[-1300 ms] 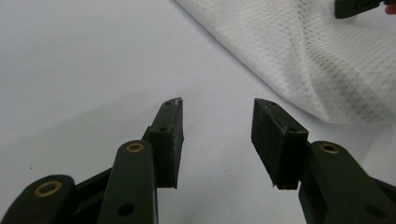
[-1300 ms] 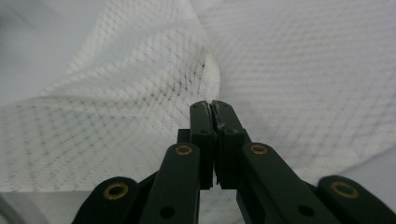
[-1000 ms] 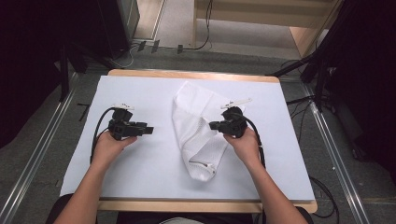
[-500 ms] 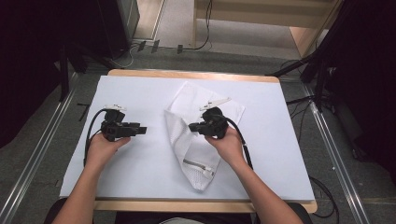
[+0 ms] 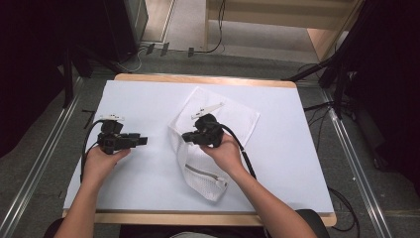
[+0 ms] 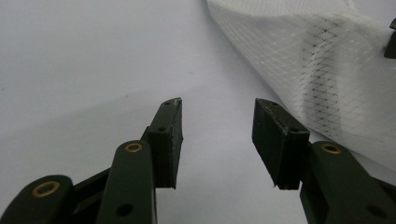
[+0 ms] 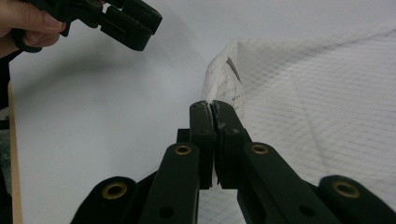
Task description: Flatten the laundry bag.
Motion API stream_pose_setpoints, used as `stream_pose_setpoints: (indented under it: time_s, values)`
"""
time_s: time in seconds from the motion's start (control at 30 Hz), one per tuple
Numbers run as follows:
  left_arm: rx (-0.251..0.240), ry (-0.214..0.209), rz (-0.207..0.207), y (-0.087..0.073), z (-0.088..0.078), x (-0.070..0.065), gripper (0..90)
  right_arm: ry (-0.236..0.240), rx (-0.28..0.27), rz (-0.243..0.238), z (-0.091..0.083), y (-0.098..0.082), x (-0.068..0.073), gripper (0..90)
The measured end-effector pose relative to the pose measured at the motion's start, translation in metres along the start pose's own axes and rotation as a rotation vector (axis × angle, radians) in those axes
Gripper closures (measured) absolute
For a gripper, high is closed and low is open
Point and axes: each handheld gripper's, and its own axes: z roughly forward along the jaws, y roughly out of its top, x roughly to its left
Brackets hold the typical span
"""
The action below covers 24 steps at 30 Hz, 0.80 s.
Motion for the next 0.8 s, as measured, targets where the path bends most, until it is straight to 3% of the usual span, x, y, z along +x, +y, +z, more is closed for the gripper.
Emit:
stream_pose_setpoints:
  time_s: [0.2, 0.33, 0.57, 0.8]
  values:
    - [0.000, 0.006, -0.010, -0.002, -0.003, 0.003, 53.6, 0.027, 0.002, -0.016, 0.007, 0.004, 0.008, 86.2]
    - [-0.001, 0.006, -0.017, -0.002, -0.003, 0.004, 53.3, 0.039, -0.008, -0.032, 0.008, 0.006, 0.014, 75.0]
    - [-0.006, 0.007, -0.021, 0.000, -0.004, 0.008, 52.9, 0.061, -0.063, -0.039, -0.005, 0.011, 0.019, 63.7]
    - [-0.027, 0.011, -0.044, 0.002, -0.011, 0.019, 52.8, 0.049, -0.072, -0.051, -0.014, 0.006, 0.018, 62.5]
